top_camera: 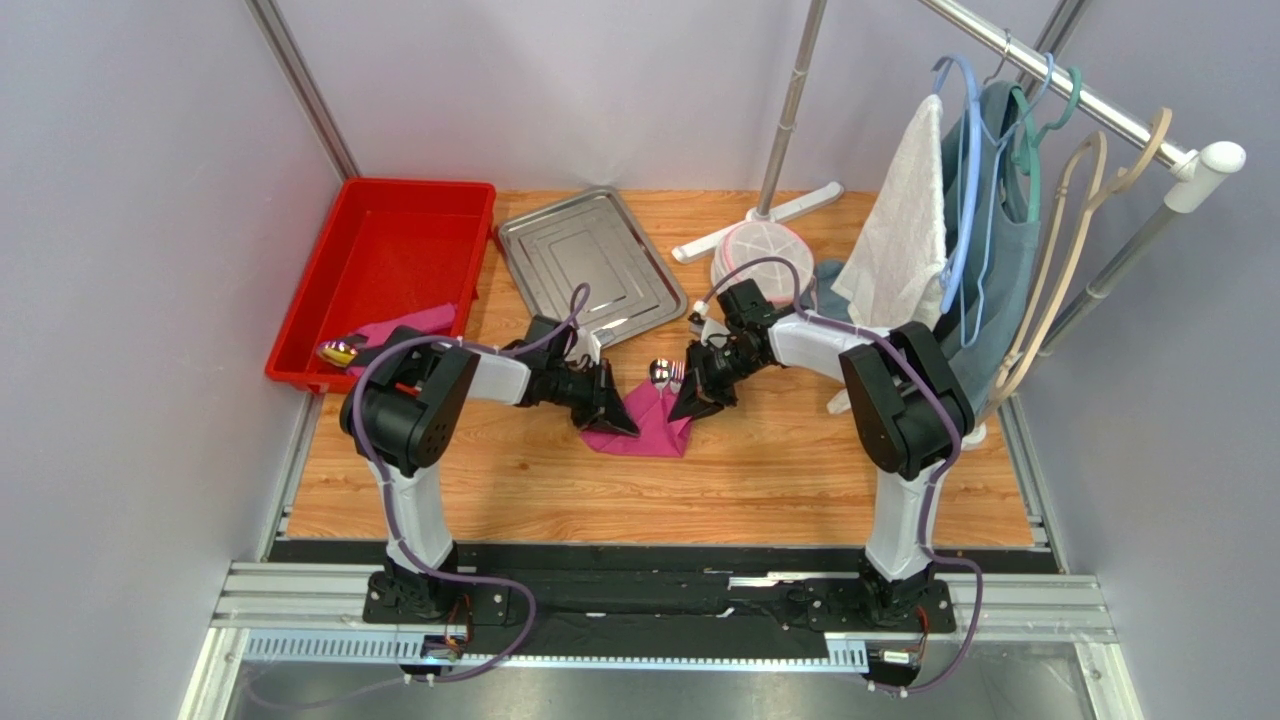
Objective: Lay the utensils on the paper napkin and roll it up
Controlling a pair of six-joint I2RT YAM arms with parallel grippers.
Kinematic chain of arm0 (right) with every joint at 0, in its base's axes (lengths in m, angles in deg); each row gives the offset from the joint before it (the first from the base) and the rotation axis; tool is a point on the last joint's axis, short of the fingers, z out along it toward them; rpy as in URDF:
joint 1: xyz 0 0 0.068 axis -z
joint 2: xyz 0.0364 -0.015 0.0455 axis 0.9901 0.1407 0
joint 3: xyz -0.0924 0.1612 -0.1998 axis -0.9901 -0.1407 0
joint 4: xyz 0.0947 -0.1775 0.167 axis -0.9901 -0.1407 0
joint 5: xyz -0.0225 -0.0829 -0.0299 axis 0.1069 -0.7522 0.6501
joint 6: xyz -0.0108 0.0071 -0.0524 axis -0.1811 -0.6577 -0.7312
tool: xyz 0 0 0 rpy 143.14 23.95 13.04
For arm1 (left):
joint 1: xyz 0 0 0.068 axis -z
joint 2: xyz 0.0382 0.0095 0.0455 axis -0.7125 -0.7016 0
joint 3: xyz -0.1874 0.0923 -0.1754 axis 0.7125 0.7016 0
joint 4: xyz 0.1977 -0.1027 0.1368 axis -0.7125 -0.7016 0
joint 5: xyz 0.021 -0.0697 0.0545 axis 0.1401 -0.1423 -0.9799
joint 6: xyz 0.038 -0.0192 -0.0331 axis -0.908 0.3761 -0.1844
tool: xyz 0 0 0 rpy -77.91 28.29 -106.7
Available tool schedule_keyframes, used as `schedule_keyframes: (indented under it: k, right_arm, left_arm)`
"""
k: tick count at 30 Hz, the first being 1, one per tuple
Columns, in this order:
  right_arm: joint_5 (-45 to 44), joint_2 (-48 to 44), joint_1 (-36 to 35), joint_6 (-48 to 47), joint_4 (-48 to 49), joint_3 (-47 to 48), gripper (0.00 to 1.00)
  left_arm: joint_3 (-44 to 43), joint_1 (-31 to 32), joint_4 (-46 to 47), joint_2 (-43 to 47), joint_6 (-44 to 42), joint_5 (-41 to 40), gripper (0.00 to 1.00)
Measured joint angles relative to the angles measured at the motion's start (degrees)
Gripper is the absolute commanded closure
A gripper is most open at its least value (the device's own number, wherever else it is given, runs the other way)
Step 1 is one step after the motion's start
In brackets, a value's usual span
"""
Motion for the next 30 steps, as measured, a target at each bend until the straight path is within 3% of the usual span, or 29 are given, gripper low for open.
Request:
schedule_keyframes:
  k: [24,28,30]
  right_arm:
    - [-2.43,2.58,-5.11,-0.02,0.87,2.89,0.97]
    - [-2.71,2.69,-5.4,-0.02,1.57,2.89,0.9]
    - [-2.73,2.71,-5.42,0.0,1.88,2.89,0.8]
  left_arm:
    - [-0.83,0.24,-0.87,-0.72,-0.42,0.55,1.0]
    - [-0.83,0.24,-0.72,-0.81,-0.33,0.79,0.97]
    - [-0.83,0.26,-0.57,-0.81,-0.31,0.83,0.93]
